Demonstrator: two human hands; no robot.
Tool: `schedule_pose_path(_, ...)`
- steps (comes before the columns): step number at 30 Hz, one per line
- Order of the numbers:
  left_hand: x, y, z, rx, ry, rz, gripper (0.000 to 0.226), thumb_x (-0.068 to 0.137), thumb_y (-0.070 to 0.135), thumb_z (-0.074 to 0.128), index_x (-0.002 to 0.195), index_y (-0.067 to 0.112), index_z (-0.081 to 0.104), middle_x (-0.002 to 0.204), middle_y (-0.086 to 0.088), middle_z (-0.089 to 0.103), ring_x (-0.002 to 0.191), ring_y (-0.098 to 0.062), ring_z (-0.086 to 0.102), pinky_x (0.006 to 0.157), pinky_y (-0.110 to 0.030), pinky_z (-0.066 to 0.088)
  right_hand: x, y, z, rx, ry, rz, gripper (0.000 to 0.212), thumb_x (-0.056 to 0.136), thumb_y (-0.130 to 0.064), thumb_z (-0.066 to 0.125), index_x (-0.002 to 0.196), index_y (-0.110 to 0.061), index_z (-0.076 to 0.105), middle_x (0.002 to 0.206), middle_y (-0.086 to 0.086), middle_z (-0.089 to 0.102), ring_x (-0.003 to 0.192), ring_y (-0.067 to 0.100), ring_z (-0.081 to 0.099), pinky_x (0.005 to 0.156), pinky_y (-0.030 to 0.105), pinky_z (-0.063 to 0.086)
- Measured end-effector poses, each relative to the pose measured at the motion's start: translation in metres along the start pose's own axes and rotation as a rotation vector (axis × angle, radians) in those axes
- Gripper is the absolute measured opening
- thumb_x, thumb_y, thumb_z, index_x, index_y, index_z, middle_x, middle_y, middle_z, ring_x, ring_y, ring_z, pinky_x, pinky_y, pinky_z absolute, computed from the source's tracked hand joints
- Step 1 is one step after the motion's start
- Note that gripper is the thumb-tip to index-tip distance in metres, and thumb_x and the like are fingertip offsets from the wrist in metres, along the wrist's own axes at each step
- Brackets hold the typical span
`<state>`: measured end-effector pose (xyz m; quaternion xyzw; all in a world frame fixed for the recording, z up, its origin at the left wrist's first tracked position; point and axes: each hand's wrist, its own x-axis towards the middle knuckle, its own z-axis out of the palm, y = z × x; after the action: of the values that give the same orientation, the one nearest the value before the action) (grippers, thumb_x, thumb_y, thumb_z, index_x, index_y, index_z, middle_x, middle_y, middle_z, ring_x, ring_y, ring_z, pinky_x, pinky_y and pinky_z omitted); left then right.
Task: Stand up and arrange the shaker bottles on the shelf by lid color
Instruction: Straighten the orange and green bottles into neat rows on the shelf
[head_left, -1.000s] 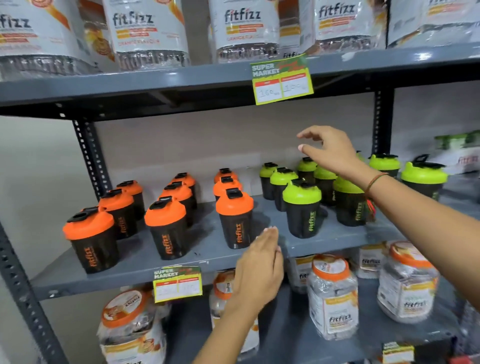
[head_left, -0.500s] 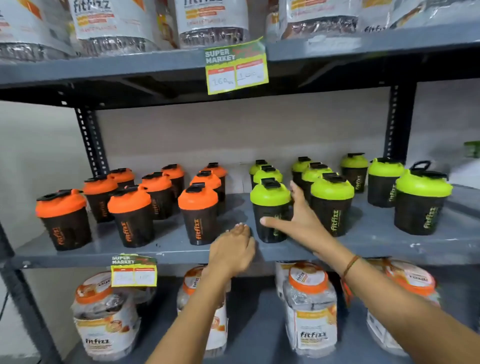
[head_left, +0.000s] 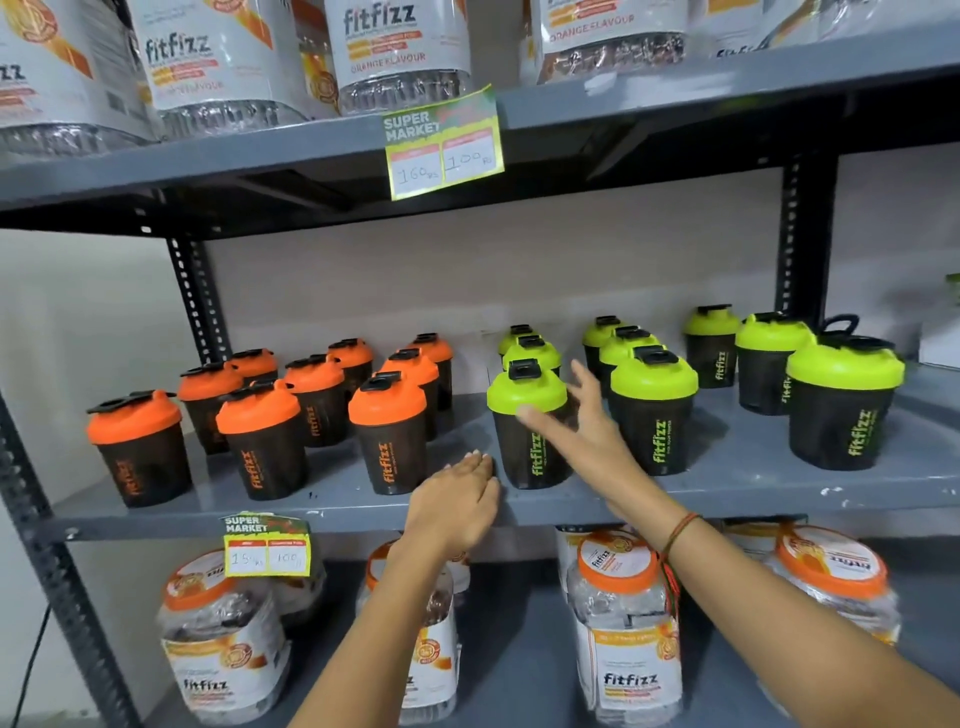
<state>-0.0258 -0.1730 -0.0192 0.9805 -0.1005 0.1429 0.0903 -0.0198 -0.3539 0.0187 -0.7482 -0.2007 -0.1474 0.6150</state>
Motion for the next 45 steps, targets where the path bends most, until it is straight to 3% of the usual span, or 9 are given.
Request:
schedule_pose_path(3,-0.001,0.001,-0.001,0.005,-0.005,0.013,0.052,0.099,0.030,0.022,0.146,0.010,0.029,0.156,-0.007,0.026,0.145,-0.013,0.019,0.118,-0.029,0.014,0.022,-0.032,-0.005,0.216,0.154,-0.092,0.079,0.083,-0.063,0.058,0.151,-0.029,0.036,0.149,-0.005,0.045,0.134,0.007,0.044,0.105,0.022,0.034)
schedule_pose_path(7,0.000,-0.001,0.000,0.012,0.003,0.010,0.052,0.099,0.032,0.022,0.146,0.011,0.030,0.156,-0.007,0.027,0.145,-0.014,0.021,0.118,-0.030,0.016,0.091,-0.066,-0.013,-0.051,0.262,-0.201,0.042,0.091,-0.036,0.063,0.131,-0.025,0.058,0.137,-0.002,0.057,0.125,0.013,0.054,0.105,0.031,0.043)
schedule_pose_path(13,-0.001,-0.002,0.000,0.032,0.044,0.026,0.065,0.089,0.040,0.012,0.146,0.013,0.032,0.155,-0.006,0.029,0.144,-0.015,0.025,0.117,-0.030,0.018,0.167,-0.068,-0.010,-0.908,-0.205,0.032,0.061,0.084,-0.039,0.072,0.139,-0.020,0.053,0.144,0.007,0.054,0.132,0.027,0.051,0.104,0.030,0.042)
schedule_pose_path(18,0.001,-0.005,0.005,0.026,0.103,0.049,0.089,0.073,0.050,-0.006,0.145,0.014,0.033,0.155,-0.004,0.031,0.143,-0.014,0.026,0.117,-0.028,0.016,0.184,-0.054,0.005,-1.136,-0.402,0.196,0.074,0.086,-0.042,0.068,0.146,-0.006,0.043,0.152,0.013,0.046,0.132,0.030,0.050,0.102,0.033,0.043)
schedule_pose_path(23,0.001,-0.007,0.008,0.027,0.135,0.056,0.088,0.074,0.049,-0.005,0.145,0.015,0.033,0.155,-0.003,0.031,0.143,-0.012,0.026,0.117,-0.027,0.015,0.189,-0.041,0.006,-1.131,-0.399,0.238,0.083,0.086,-0.031,0.071,0.154,-0.008,0.029,0.157,0.012,0.038,0.137,0.031,0.046,0.098,0.033,0.043)
schedule_pose_path(26,0.001,-0.007,0.009,0.021,0.151,0.058,0.085,0.076,0.049,-0.003,0.145,0.016,0.034,0.154,-0.003,0.032,0.143,-0.012,0.027,0.117,-0.027,0.015,0.194,-0.041,0.010,-1.135,-0.402,0.210,0.080,0.083,-0.031,0.073,0.150,-0.011,0.035,0.152,0.013,0.045,0.131,0.031,0.051,0.104,0.035,0.046)
schedule_pose_path(35,0.000,-0.007,0.009,0.035,0.154,0.066,0.084,0.076,0.047,-0.003,0.145,0.016,0.034,0.154,-0.003,0.032,0.143,-0.010,0.026,0.117,-0.027,0.015,0.200,-0.032,0.015,-1.103,-0.376,0.191,0.079,0.077,-0.042,0.078,0.143,-0.015,0.044,0.143,0.011,0.054,0.120,0.031,0.059,0.092,0.035,0.054)
schedule_pose_path(40,0.000,-0.007,0.010,0.049,0.146,0.057,0.083,0.077,0.048,-0.003,0.145,0.017,0.035,0.153,-0.001,0.033,0.142,-0.009,0.027,0.117,-0.026,0.016,0.188,-0.045,-0.004,-0.781,-0.297,0.180,0.100,0.073,-0.045,0.083,0.154,-0.020,0.031,0.155,0.006,0.039,0.130,0.030,0.051,0.095,0.045,0.054)
schedule_pose_path(45,0.002,-0.005,0.009,0.068,0.103,0.048,0.076,0.082,0.044,0.002,0.144,0.015,0.034,0.154,-0.004,0.033,0.143,-0.013,0.027,0.117,-0.030,0.018,0.158,-0.081,-0.048,-0.524,0.043,-0.046,0.058,0.081,-0.037,0.077,0.134,-0.022,0.058,0.131,0.009,0.059,0.102,0.021,0.061,0.079,0.029,0.051)
